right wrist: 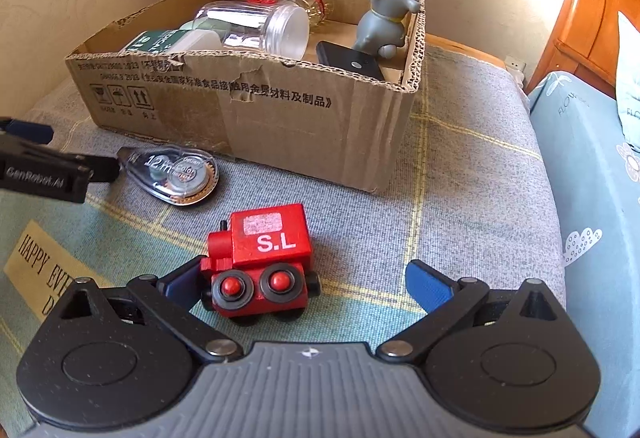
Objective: Organize rigid objects
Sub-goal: 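Move right tool to red S.L toy train while left tool approaches correction-tape dispenser, then close right gripper on red toy train while left gripper closes on tape dispenser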
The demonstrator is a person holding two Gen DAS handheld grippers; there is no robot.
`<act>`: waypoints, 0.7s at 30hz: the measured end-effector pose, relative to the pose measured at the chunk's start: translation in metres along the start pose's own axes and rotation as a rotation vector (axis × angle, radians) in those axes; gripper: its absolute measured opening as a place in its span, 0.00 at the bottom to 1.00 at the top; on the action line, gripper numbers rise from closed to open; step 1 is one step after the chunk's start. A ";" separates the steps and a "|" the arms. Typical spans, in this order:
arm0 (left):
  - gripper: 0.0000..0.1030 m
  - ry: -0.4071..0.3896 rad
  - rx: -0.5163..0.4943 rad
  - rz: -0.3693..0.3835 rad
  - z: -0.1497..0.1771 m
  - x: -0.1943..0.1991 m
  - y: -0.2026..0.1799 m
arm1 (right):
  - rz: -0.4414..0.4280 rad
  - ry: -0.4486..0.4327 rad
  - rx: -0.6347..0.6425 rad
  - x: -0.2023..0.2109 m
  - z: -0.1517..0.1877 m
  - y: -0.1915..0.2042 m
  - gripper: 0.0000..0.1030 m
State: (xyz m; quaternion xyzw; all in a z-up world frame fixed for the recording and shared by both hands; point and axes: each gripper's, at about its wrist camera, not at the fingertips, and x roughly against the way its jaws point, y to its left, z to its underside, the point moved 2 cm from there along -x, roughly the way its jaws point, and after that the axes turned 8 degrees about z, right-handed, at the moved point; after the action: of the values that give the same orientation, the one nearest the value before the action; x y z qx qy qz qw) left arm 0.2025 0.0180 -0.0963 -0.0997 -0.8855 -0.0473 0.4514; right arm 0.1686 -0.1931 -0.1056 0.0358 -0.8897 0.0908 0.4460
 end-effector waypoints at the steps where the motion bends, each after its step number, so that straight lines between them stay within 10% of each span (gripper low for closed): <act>1: 0.99 0.007 -0.011 0.015 0.000 0.001 -0.003 | -0.006 -0.002 0.008 0.001 0.001 0.000 1.00; 12: 0.99 -0.011 -0.047 0.198 -0.011 0.001 -0.049 | -0.043 -0.044 0.051 0.006 0.012 -0.004 1.00; 21: 1.00 0.005 -0.056 0.169 -0.009 -0.015 -0.061 | -0.046 -0.047 0.055 0.006 0.012 -0.004 1.00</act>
State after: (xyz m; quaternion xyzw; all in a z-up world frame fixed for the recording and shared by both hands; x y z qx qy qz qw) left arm 0.2051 -0.0452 -0.1022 -0.1863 -0.8711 -0.0340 0.4531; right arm 0.1556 -0.1989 -0.1075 0.0707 -0.8960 0.1040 0.4258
